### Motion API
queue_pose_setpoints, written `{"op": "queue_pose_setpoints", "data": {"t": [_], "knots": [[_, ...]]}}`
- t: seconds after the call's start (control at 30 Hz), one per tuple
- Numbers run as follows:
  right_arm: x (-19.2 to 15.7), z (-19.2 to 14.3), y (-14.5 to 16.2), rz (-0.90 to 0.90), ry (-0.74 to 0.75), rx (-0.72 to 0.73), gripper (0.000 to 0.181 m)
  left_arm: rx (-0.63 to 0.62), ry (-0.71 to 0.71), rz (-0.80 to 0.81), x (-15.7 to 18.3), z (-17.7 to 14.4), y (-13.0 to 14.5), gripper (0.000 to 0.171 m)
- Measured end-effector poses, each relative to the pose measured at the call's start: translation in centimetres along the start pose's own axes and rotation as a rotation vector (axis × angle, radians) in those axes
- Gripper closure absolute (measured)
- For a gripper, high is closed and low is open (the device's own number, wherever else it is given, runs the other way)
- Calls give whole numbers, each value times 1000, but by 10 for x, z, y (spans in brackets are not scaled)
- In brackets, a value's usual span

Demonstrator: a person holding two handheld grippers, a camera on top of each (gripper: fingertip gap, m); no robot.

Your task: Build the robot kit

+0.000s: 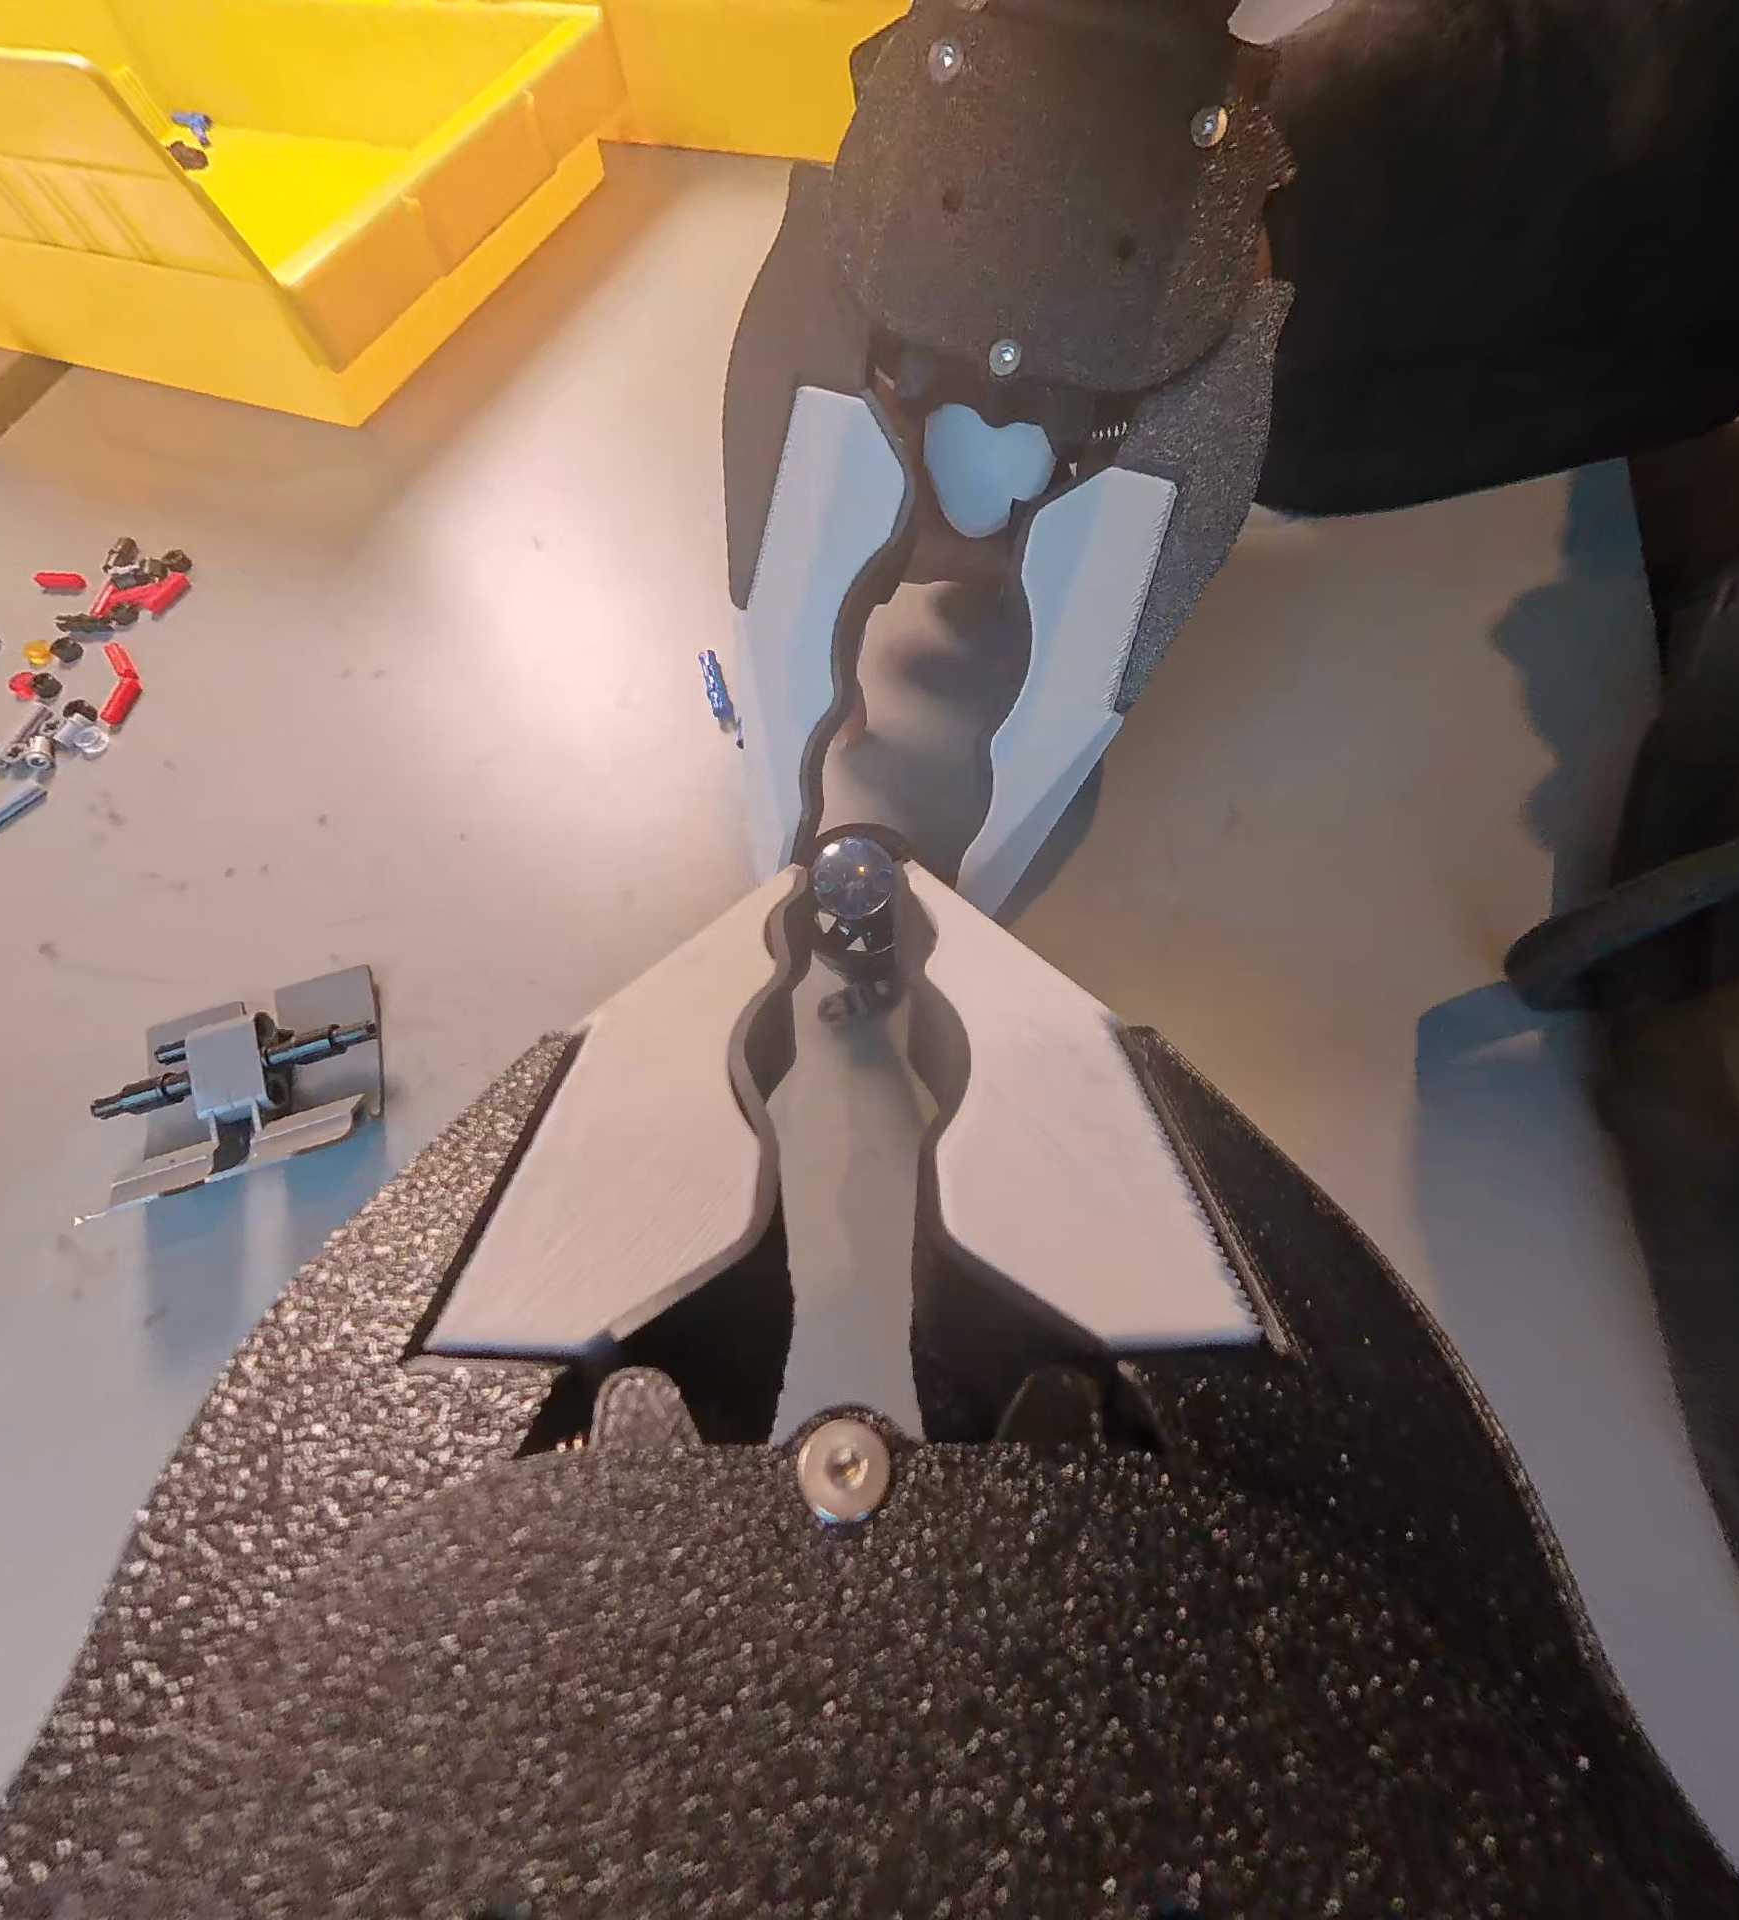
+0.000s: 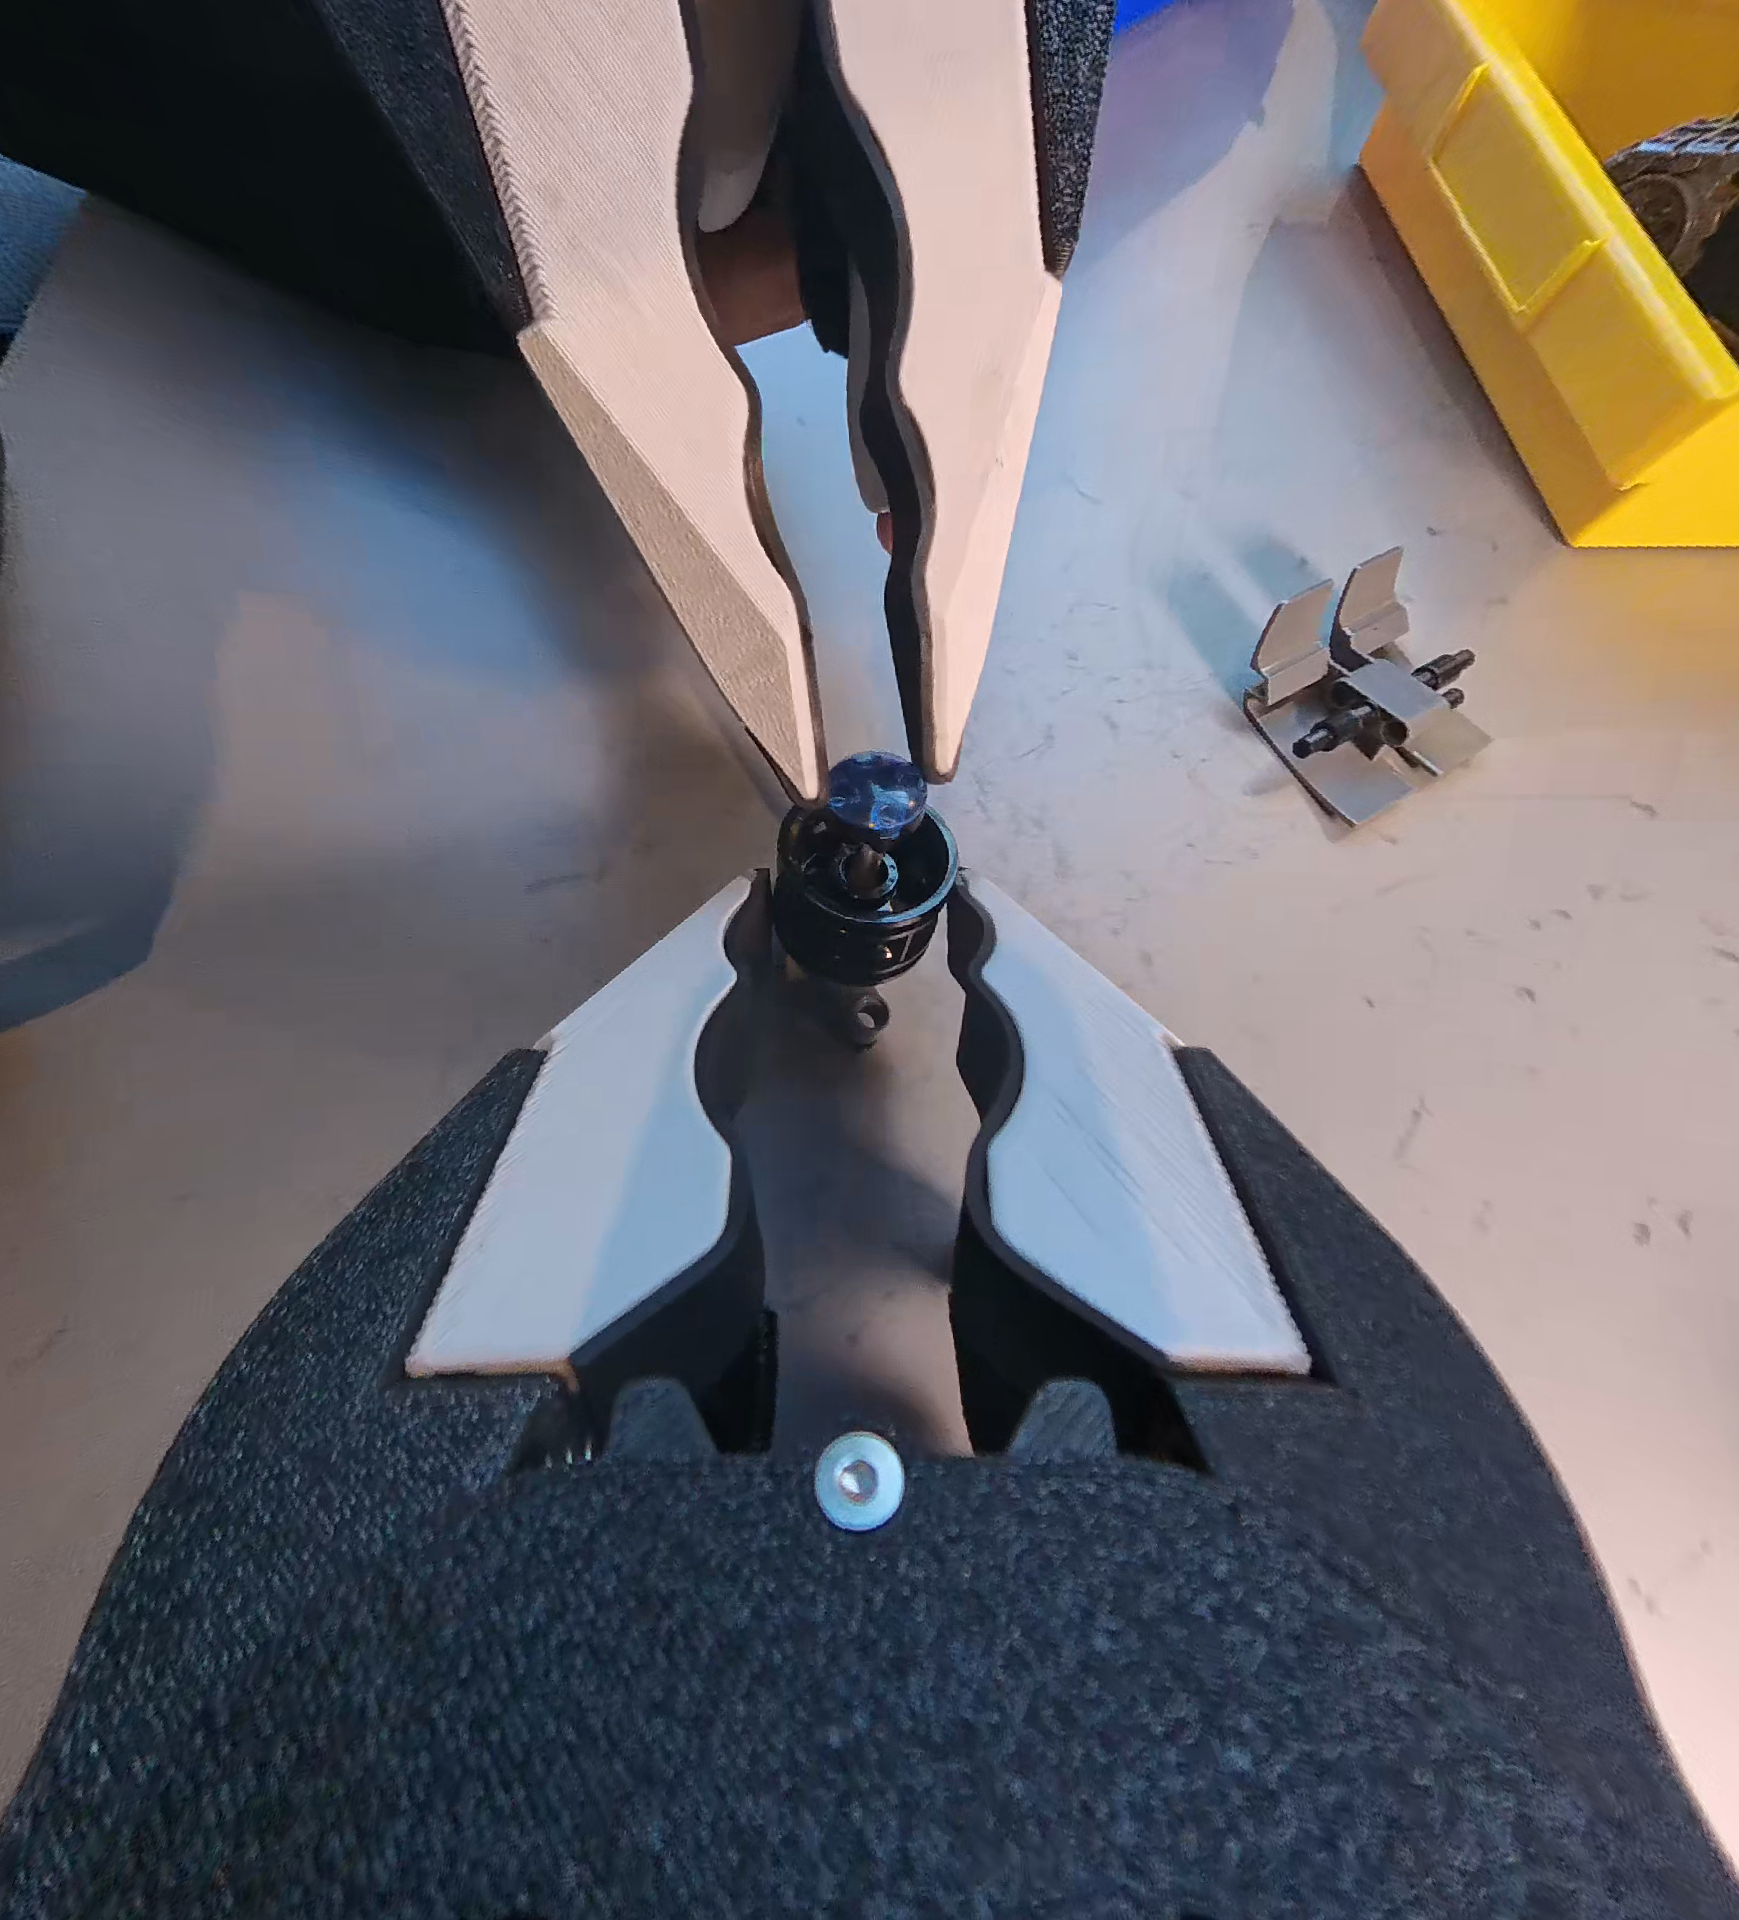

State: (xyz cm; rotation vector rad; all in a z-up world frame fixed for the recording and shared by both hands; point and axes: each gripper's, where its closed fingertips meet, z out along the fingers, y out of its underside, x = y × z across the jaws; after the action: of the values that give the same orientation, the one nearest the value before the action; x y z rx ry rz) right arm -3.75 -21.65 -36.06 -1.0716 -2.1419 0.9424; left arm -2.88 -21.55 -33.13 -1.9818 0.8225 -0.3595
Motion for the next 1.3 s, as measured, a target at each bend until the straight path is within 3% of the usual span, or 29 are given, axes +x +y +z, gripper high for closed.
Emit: {"op": "queue_pose_setpoints", "data": {"t": [0.87,1.3], "knots": [[-1,1,1,-17,-3,-8,149,-81,62,-84,1,6,7,158],[0,2,2,17,-32,-12,149,-457,232,51,0,8,8,158]]}}
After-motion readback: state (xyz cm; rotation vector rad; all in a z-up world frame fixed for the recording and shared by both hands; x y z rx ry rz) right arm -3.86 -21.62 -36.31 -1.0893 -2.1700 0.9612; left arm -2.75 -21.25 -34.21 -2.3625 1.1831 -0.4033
